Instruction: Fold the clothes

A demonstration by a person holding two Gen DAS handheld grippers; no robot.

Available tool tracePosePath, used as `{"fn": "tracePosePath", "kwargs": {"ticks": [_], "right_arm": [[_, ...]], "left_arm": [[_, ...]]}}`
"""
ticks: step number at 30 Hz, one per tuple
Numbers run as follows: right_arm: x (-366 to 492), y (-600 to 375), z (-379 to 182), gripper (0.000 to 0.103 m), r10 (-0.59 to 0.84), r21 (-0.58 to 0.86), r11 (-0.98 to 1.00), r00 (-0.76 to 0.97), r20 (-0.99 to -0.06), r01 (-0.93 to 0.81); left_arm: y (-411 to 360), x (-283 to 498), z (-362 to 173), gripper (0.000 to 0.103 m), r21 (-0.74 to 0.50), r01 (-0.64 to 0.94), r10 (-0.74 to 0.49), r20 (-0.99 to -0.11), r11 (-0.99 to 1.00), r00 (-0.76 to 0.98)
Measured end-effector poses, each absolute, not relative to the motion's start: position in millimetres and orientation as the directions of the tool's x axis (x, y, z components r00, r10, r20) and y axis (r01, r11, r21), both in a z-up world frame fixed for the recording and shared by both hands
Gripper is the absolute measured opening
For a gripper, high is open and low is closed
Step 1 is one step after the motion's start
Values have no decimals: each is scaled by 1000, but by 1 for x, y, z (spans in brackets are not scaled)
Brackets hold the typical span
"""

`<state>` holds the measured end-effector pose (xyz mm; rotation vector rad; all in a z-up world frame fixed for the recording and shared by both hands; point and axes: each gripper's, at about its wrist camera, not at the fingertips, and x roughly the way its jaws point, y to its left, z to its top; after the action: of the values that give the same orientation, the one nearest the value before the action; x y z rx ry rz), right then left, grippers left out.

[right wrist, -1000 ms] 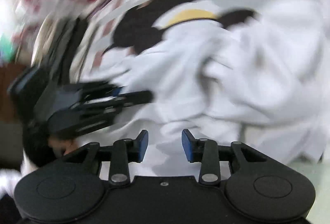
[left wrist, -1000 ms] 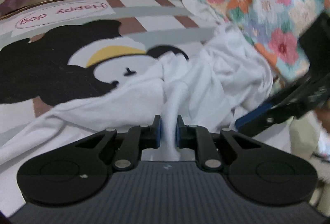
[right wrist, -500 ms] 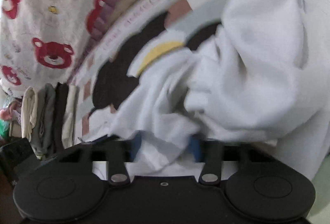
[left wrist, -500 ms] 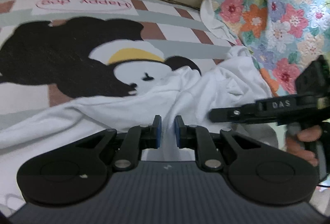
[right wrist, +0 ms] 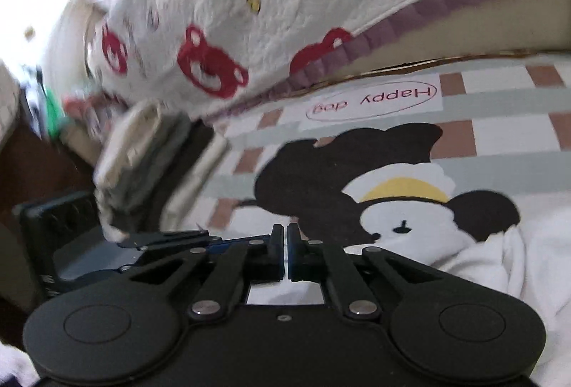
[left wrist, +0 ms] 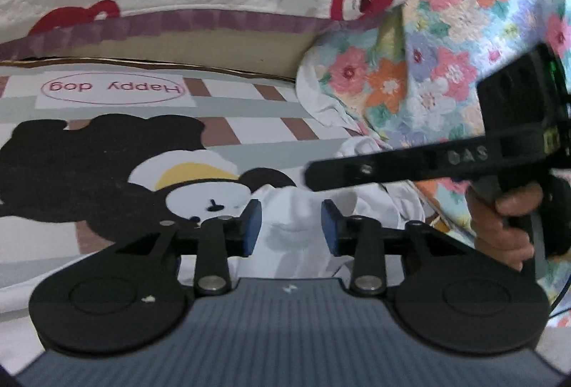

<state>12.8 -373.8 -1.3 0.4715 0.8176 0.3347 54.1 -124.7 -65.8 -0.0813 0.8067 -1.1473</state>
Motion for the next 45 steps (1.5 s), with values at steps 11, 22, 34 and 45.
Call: {"fn": "tracePosePath", "kwargs": {"ticks": [11,22,34,45], "right_arm": [[5,-402,-17,4,411,536,844,666,-622,-21],[-10,-451,-1,25,108,198,978,655,-748,66],[-22,-489,-47,50,225,343,932,556,-800,116],[-15,-418,-75,54,408,456,890,426,-807,11]], "left_arm": [[-164,17,-94,71,-418,840,-809,-586,345,41],[-194,-4,-128,14,-54,880,-566,-784,472,255],[-123,73,-101,1,-402,708,-757,-587,580,287],[-142,46,-110,9,-385,832,-800,-590,399,111]]}}
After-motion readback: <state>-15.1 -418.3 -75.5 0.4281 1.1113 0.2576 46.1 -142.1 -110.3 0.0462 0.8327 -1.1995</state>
